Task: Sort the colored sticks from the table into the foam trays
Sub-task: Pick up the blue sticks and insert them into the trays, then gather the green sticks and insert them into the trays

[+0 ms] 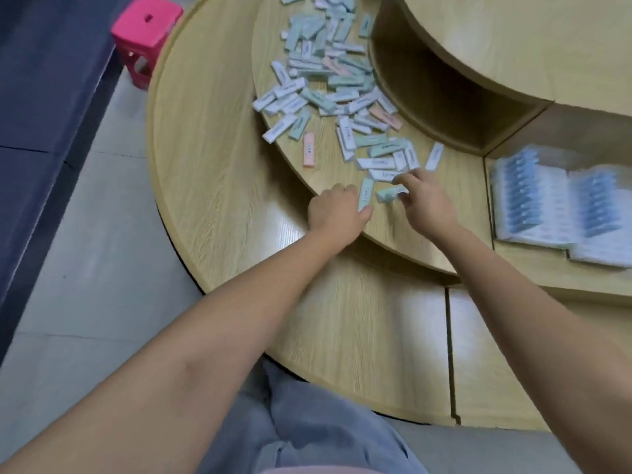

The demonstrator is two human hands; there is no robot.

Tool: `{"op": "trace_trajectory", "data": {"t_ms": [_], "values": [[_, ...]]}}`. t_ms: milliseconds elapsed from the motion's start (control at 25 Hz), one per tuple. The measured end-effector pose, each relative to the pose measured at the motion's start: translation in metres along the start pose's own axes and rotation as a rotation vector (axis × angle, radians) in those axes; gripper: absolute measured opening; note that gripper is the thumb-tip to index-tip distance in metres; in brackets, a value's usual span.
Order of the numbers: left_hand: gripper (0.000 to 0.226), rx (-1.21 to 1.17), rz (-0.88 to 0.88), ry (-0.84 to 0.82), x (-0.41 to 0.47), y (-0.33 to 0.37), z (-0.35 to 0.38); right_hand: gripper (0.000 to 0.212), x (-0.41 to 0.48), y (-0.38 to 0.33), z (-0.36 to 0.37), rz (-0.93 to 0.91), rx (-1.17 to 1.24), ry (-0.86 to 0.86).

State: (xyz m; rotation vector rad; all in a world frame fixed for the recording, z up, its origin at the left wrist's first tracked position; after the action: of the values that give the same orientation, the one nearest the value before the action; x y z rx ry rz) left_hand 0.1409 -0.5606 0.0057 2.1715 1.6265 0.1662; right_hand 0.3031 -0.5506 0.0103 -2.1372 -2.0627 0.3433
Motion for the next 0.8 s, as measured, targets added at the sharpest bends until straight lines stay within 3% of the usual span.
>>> {"op": "trace_trajectory", "data": {"t_ms": [120,200,320,400,480,640,800], "values": [[0.049,0.099,-0.008,-0.011,0.032,0.012,0.017,0.018,0.016,0.007,0.016,-0.038,-0.064,-0.069],[0.046,0.111,0.003,0.021,0.036,0.016,0.026,0.022,0.018,0.012,0.025,-0.001,-0.043,-0.027],[0.037,0.021,-0.014,0.069,0.038,0.009,0.028,0.014,0.021,0.01,0.028,0.077,0.026,-0.047],[0.035,-0.026,-0.015,0.042,0.033,0.001,0.028,0.006,0.015,0.009,0.029,0.022,-0.027,-0.084],[0.03,-0.045,0.049,0.001,0.029,-0.005,0.023,0.011,0.007,0.009,0.024,0.049,0.03,-0.094],[0.018,-0.243,0.203,0.024,0.023,-0.008,0.005,0.011,-0.023,0.018,-0.004,0.174,0.199,0.005],[0.02,-0.361,0.441,0.102,0.043,0.047,-0.034,0.018,-0.07,0.066,-0.056,0.366,0.571,0.235]]}}
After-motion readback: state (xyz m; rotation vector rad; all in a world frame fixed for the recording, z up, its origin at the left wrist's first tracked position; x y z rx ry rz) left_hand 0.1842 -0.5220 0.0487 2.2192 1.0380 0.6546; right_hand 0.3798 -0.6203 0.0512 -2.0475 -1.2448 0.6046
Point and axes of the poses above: each hand's wrist, its own x-axis towards the middle knuckle, its own z-axis out of the palm, y = z × x, the point moved 3 cm from there along x, towards the middle knuckle, and after that the axes turned 8 degrees about z, right-handed, at the moved point
